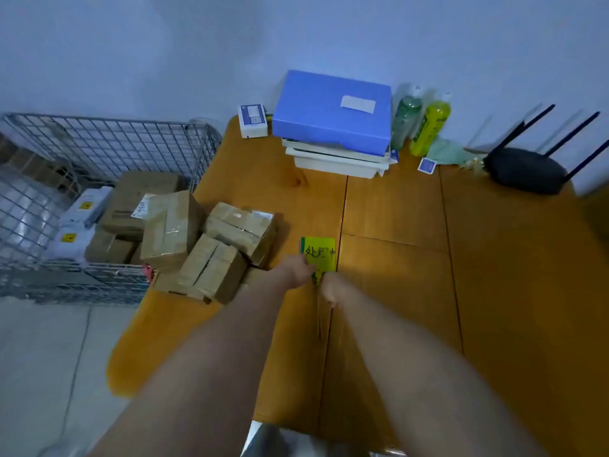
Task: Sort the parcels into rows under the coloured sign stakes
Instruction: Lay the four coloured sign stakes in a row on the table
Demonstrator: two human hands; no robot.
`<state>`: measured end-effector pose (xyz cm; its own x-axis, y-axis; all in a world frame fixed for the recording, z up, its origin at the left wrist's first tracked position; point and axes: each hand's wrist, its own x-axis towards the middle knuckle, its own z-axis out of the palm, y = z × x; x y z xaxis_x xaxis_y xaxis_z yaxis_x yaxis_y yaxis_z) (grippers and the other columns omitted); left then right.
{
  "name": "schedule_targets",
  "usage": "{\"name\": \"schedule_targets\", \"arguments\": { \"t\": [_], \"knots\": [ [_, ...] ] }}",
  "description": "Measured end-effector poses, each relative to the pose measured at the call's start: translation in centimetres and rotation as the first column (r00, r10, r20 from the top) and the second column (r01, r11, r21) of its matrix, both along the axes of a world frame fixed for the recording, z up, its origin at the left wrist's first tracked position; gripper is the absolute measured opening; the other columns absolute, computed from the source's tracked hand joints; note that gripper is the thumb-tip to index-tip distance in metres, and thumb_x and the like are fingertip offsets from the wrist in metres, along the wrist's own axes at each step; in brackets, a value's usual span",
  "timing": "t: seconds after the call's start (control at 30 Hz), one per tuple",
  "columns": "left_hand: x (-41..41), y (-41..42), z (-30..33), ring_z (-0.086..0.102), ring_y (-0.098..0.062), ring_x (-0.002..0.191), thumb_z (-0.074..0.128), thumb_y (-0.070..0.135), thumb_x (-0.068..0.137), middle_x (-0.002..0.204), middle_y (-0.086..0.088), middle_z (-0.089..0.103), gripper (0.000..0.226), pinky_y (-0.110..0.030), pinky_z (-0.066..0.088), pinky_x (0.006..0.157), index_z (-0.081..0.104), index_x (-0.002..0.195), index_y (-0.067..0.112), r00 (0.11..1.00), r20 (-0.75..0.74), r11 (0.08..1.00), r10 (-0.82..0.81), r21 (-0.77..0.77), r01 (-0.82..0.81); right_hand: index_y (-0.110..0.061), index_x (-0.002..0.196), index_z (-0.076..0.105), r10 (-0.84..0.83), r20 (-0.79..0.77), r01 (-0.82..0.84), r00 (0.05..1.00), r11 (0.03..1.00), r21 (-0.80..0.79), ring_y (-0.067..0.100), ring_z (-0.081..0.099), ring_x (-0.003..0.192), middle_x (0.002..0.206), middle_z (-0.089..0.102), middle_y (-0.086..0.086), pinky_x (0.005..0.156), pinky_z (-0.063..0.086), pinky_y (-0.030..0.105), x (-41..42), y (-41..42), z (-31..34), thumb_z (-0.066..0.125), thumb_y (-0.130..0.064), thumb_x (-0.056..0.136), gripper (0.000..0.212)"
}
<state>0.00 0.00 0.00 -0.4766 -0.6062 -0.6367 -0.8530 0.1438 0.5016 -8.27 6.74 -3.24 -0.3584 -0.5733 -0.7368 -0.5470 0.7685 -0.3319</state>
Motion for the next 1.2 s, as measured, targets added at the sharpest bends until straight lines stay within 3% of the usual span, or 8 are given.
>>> {"name": "schedule_targets", "arguments": {
  "t": [0.1, 0.27, 0.67, 0.73, 0.83, 0.9, 1.03, 1.2],
  "knots": [
    [0.4, -0.6, -0.1, 0.054, -0.035, 0.116, 0.04, 0.028, 0.098, 0.128, -0.021, 0.056, 0.04, -0.037, 0.045, 0.088, 0.052, 0.128, 0.003, 1.0, -0.013, 0.999, 0.015, 0.038, -0.015, 0.001, 0.107, 0.059, -0.039, 0.009, 0.039, 0.999, 0.999, -0.007, 0.036, 0.055, 0.119, 0.122, 0.057, 0.022, 0.051, 0.045, 0.021, 0.5, -0.9, -1.7, 0.039, -0.011, 0.097, 0.026],
    [0.7, -1.5, -0.7, 0.053, -0.036, 0.119, 0.039, 0.023, 0.099, 0.131, -0.023, 0.055, 0.04, -0.038, 0.045, 0.094, 0.05, 0.13, -0.001, 0.995, -0.047, 0.994, 0.087, 0.072, -0.083, -0.005, 0.118, 0.061, -0.018, -0.111, 0.024, 0.994, 0.998, 0.058, 0.029, 0.057, 0.118, 0.127, 0.059, 0.015, 0.091, 0.049, 0.035, 0.7, -2.0, -2.9, 0.045, -0.013, 0.094, 0.03],
    [-0.2, -0.5, -1.9, 0.057, -0.038, 0.114, 0.042, 0.028, 0.097, 0.124, -0.025, 0.059, 0.041, -0.04, 0.048, 0.094, 0.055, 0.119, -0.004, 0.979, -0.023, 0.973, 0.203, 0.116, -0.199, 0.005, 0.124, 0.053, -0.229, -0.009, 0.228, 0.973, 0.971, -0.07, 0.037, 0.057, 0.117, 0.129, 0.055, 0.023, 0.099, 0.047, 0.041, -0.2, -1.5, -1.5, 0.037, -0.004, 0.097, 0.033],
    [-0.5, 0.2, -1.6, 0.057, -0.038, 0.114, 0.039, 0.034, 0.097, 0.126, -0.023, 0.059, 0.047, -0.04, 0.048, 0.094, 0.054, 0.122, -0.003, 0.97, 0.024, 0.96, 0.24, 0.142, -0.241, 0.008, 0.119, 0.056, -0.274, 0.018, 0.274, 0.962, 0.955, -0.109, 0.04, 0.059, 0.113, 0.125, 0.057, 0.026, 0.094, 0.051, 0.044, -1.1, -1.4, -0.7, 0.04, 0.0, 0.094, 0.032],
    [-1.6, 1.6, -0.7, 0.057, -0.037, 0.115, 0.037, 0.04, 0.096, 0.128, -0.02, 0.059, 0.052, -0.043, 0.047, 0.095, 0.054, 0.124, -0.001, 0.949, 0.03, 0.929, 0.315, 0.193, -0.315, 0.004, 0.078, 0.058, -0.287, 0.03, 0.288, 0.958, 0.943, -0.166, 0.043, 0.064, 0.09, 0.097, 0.058, 0.022, 0.079, 0.055, 0.055, -2.1, -1.1, 1.2, 0.049, -0.001, 0.091, 0.017],
    [-2.8, 2.7, 0.3, 0.059, -0.035, 0.11, 0.037, 0.037, 0.098, 0.121, -0.018, 0.061, 0.047, -0.043, 0.046, 0.09, 0.057, 0.121, 0.002, 0.907, -0.061, 0.868, 0.417, 0.323, -0.377, -0.005, 0.059, 0.044, -0.257, -0.005, 0.25, 0.966, 0.945, -0.209, 0.04, 0.065, 0.078, 0.086, 0.056, 0.021, 0.074, 0.057, 0.053, -2.6, -0.9, 2.6, 0.051, -0.004, 0.091, 0.033],
    [-4.5, 3.9, 2.2, 0.054, -0.019, 0.065, 0.043, 0.023, 0.098, 0.079, -0.009, 0.057, 0.022, -0.027, 0.043, 0.06, 0.054, 0.084, 0.01, 0.685, -0.179, 0.633, 0.706, 0.592, -0.499, -0.003, 0.07, 0.051, -0.18, -0.038, 0.163, 0.983, 0.946, -0.281, 0.042, 0.069, 0.084, 0.093, 0.066, 0.028, 0.071, 0.058, 0.051, -3.8, -0.4, 5.3, 0.047, 0.001, 0.087, 0.018],
    [-5.6, 4.0, 4.0, 0.048, -0.019, 0.067, 0.046, 0.017, 0.098, 0.075, -0.006, 0.053, 0.023, -0.031, 0.039, 0.057, 0.054, 0.076, 0.015, 0.485, -0.191, 0.443, 0.853, 0.758, -0.48, -0.011, 0.057, 0.041, -0.132, 0.073, 0.149, 0.989, 0.927, -0.344, 0.027, 0.056, 0.048, 0.061, 0.053, 0.014, 0.046, 0.052, 0.034, -5.4, 0.2, 7.2, 0.051, -0.002, 0.09, 0.035]
  ]
}}
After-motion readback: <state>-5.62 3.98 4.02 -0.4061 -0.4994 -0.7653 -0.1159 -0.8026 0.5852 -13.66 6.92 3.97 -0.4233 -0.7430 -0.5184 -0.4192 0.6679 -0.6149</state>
